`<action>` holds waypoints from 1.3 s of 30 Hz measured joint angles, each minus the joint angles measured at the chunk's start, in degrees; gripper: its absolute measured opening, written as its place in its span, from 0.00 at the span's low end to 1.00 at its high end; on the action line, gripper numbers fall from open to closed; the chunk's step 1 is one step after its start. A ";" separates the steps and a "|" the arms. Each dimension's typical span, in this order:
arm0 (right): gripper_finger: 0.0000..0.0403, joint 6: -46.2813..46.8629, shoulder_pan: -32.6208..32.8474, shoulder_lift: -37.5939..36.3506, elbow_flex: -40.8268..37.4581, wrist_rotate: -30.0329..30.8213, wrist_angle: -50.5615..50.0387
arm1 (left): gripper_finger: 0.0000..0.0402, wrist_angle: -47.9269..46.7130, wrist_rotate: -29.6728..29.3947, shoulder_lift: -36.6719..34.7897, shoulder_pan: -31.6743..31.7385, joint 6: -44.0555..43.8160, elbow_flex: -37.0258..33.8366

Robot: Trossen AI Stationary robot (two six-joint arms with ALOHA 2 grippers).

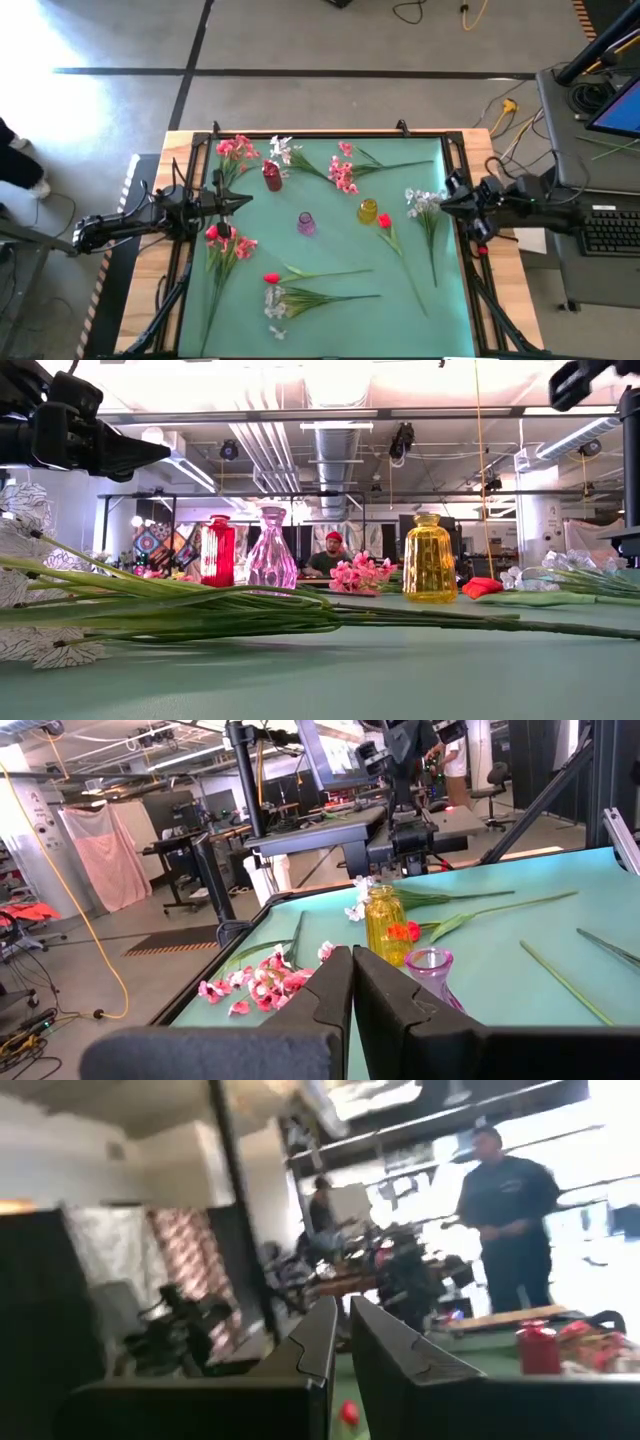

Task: Sort flowers into vase by color
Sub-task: Put the bottom left pink flower into the purple vase

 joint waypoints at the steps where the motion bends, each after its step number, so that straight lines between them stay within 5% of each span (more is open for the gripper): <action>1: 0.07 0.10 0.00 -0.08 -0.65 0.44 -0.36 | 0.00 -0.01 0.04 0.01 0.00 0.00 -0.01; 21: 0.07 -12.38 0.00 6.87 -16.05 9.31 21.89 | 0.00 1.25 -0.40 0.01 0.01 -0.75 0.00; 23: 0.07 -12.61 0.00 6.97 -15.92 9.29 21.87 | 0.00 3.96 0.38 0.01 -0.10 -7.74 0.00; 30: 0.07 -12.87 0.00 6.97 -15.74 9.27 21.94 | 0.00 17.38 0.33 -0.06 -0.08 -52.89 0.00; 33: 0.07 -12.83 0.00 7.03 -15.72 9.25 21.91 | 0.00 22.02 -0.46 -0.08 -0.06 -58.13 0.00; 39: 0.07 -13.37 0.00 7.14 -15.72 9.27 21.89 | 0.00 23.09 -0.51 0.16 -0.06 -54.92 0.00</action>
